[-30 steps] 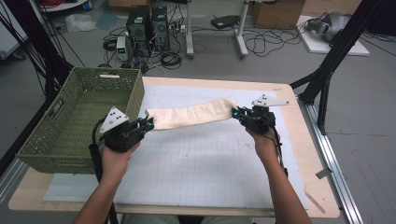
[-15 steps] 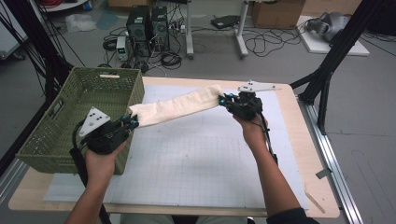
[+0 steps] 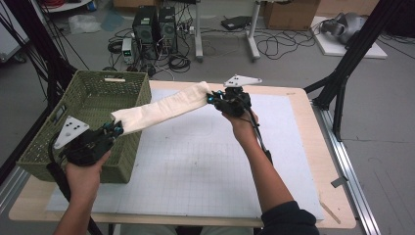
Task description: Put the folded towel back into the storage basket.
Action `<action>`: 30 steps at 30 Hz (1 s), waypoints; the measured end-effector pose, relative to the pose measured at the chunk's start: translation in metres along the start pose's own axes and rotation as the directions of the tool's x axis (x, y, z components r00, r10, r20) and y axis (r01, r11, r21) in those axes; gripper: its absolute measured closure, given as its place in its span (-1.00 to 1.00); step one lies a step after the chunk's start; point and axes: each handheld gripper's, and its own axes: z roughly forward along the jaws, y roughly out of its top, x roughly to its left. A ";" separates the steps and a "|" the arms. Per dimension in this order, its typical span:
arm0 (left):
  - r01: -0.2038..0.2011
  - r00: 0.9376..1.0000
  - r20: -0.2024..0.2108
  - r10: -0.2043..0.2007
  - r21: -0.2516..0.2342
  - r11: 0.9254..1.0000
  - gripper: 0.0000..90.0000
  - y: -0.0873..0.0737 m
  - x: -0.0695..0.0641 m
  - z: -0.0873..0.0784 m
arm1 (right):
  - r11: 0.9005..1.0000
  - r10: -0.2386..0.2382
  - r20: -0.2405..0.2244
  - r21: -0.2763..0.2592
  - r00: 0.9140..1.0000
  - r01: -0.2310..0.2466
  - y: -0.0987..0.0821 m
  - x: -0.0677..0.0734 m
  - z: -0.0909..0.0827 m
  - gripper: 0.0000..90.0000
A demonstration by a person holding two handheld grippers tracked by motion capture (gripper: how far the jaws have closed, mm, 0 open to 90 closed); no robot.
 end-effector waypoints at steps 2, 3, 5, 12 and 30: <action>0.004 1.000 -0.011 -0.004 -0.004 1.000 0.84 0.000 0.003 -0.004 | 1.000 -0.005 -0.008 -0.001 1.000 0.005 0.002 0.002 0.005 0.80; 0.005 1.000 -0.015 -0.006 -0.004 1.000 0.84 0.000 0.004 -0.005 | 1.000 -0.005 -0.013 0.001 1.000 0.005 0.004 0.004 0.007 0.80; 0.004 1.000 -0.024 -0.004 -0.005 1.000 0.84 0.000 0.006 -0.009 | 1.000 -0.011 -0.021 -0.001 1.000 0.011 0.006 0.006 0.012 0.80; 0.005 0.999 -0.045 -0.005 -0.006 1.000 0.84 0.001 0.014 -0.019 | 1.000 -0.016 -0.046 -0.007 0.999 0.016 0.013 0.013 0.028 0.80; 0.026 0.994 -0.105 -0.028 -0.020 0.999 0.84 -0.003 0.039 -0.037 | 0.998 -0.062 -0.080 -0.006 0.995 0.062 0.051 0.033 0.073 0.80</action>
